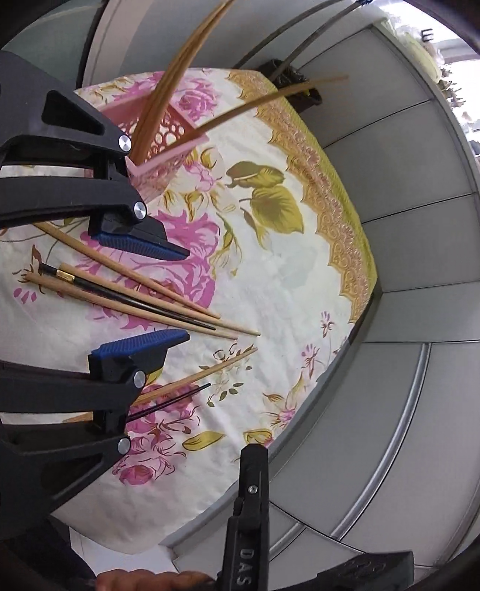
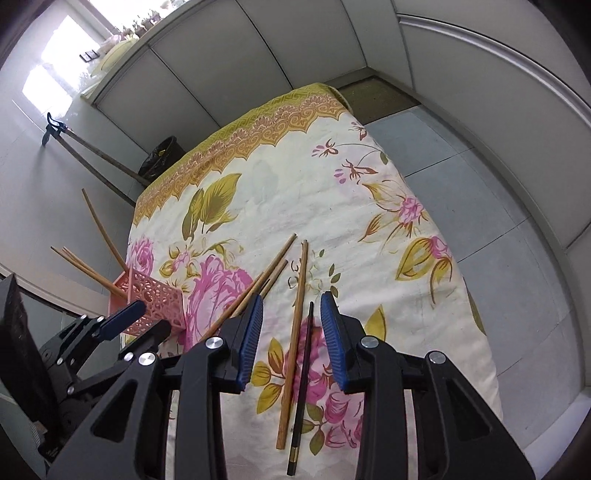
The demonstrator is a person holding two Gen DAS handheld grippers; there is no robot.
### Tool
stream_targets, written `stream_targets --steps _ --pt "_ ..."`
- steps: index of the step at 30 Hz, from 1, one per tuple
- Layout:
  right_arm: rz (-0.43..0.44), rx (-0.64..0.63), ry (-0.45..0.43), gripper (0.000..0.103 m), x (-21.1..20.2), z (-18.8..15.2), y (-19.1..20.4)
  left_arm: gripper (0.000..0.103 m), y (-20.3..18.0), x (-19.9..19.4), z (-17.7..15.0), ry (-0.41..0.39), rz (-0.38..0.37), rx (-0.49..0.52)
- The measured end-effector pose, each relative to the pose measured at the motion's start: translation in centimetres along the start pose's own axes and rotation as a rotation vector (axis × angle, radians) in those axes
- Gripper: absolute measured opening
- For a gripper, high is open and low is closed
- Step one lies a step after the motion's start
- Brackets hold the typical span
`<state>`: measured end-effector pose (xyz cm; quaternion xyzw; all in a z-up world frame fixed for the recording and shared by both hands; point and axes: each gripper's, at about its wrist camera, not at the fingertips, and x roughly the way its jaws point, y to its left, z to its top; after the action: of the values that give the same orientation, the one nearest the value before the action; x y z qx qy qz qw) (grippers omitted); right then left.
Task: Organize utensils
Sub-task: 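Close the left gripper on a wooden chopstick while the right gripper grasps another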
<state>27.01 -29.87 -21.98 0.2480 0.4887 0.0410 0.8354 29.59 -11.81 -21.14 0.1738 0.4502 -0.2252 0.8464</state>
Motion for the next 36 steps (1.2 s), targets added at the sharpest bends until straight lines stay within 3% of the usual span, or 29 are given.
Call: stream_targets --steps 11,18,21,32,34,36 --pt "0.029 -0.016 0.02 0.034 -0.1 -0.1 -0.3 0.036 -0.4 6.6 0.5 0.223 0.087 0.027" --pt "0.05 -0.008 0.02 0.034 0.0 -0.1 -0.3 0.034 0.9 8.0 0.3 0.274 0.132 0.021" --pt "0.051 0.0 0.024 0.034 0.2 0.0 -0.5 0.03 1.0 8.8 -0.1 0.284 0.087 0.036" --pt "0.051 0.005 0.026 0.034 0.4 0.0 -0.5 0.025 1.4 10.3 -0.8 0.322 0.086 0.026" --pt "0.049 0.006 0.031 0.034 0.5 0.0 -0.5 0.012 1.2 10.4 -0.7 0.327 0.066 0.025" --pt "0.047 0.002 0.036 0.034 0.6 0.0 -0.4 0.009 0.5 10.5 -0.7 0.328 0.075 0.042"
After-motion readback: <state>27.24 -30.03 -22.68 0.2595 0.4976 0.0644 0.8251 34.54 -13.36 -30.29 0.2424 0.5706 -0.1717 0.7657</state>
